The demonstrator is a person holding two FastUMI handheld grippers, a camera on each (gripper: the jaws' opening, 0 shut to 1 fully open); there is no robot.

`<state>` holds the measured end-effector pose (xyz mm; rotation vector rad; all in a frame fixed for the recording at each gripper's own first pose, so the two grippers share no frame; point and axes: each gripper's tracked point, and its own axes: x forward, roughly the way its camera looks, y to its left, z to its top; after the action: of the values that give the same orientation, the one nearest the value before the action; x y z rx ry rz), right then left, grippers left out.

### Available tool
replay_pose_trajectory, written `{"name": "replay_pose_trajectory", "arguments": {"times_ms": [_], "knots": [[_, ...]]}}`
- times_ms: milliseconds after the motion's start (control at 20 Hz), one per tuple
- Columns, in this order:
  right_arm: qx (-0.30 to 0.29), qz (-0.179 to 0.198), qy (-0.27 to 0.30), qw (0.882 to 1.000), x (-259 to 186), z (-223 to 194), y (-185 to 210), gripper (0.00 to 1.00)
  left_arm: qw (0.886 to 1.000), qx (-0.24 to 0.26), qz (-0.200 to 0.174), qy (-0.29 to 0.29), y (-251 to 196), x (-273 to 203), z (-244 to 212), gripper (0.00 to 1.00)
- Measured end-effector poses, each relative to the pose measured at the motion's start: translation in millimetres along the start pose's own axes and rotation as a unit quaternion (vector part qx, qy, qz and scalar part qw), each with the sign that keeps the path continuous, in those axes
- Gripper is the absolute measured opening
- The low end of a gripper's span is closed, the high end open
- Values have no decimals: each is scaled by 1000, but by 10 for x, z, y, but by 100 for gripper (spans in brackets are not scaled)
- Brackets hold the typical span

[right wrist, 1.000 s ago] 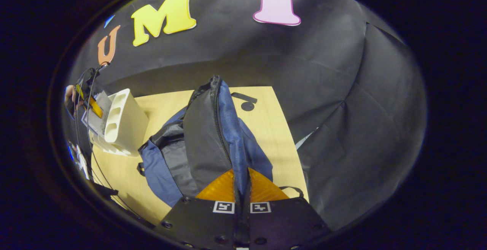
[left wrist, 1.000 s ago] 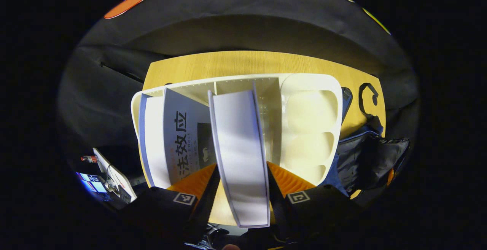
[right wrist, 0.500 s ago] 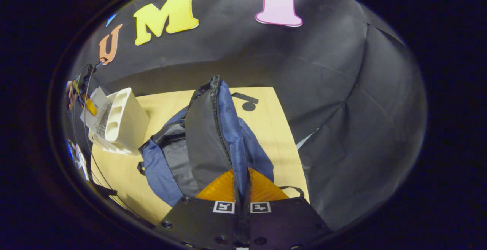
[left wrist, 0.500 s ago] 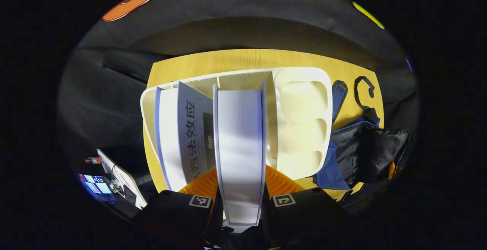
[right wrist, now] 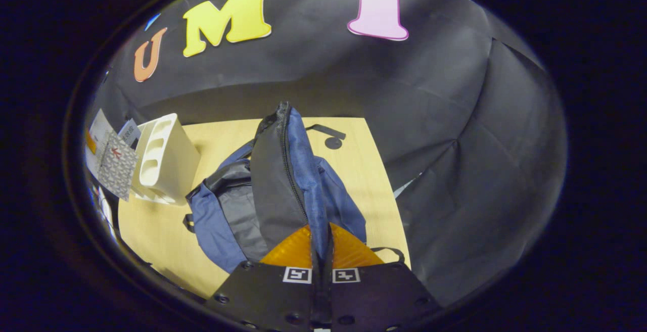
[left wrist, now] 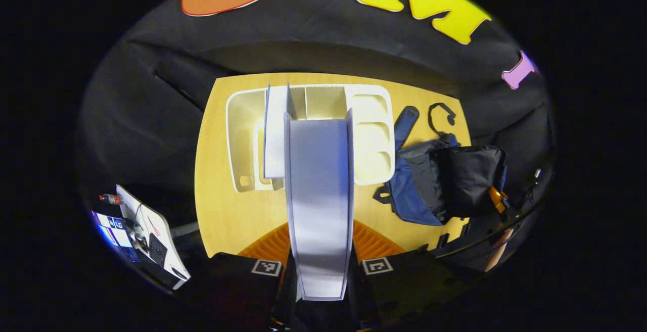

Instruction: Open the schoolbag, grab two books from the bookshelf and put them into the schoolbag.

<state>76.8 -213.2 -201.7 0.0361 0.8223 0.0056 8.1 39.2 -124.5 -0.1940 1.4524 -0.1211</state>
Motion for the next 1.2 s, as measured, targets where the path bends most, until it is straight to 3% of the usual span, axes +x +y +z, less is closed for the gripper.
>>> {"name": "replay_pose_trajectory", "arguments": {"times_ms": [250, 350, 500, 750, 900, 1050, 1200], "knots": [[2, -1, -3, 1000, -54, 2, 119, 0, 993, -22, -109, -49, -423, -274, -55, 43], [8, -6, -12, 1000, -77, 38, 130, 0, 986, -50, -155, -41, -651, -225, -111, 42], [10, -7, -8, 1000, -96, -26, 158, 0, 969, -77, -231, -38, -1131, -23, -104, 43], [6, -6, -12, 1000, -142, -14, 184, 3, 940, -104, -324, -25, -2077, 547, -123, 43], [12, -8, -23, 1000, -219, 48, 167, 0, 928, -132, -347, -3, -2503, 956, -283, 43], [18, -13, -30, 999, -278, 97, 135, 0, 933, -137, -334, 3, -2716, 1478, -445, 43], [25, -14, -29, 999, -279, 96, 110, 0, 929, -148, -338, 5, -2904, 1889, -445, 43]]}}
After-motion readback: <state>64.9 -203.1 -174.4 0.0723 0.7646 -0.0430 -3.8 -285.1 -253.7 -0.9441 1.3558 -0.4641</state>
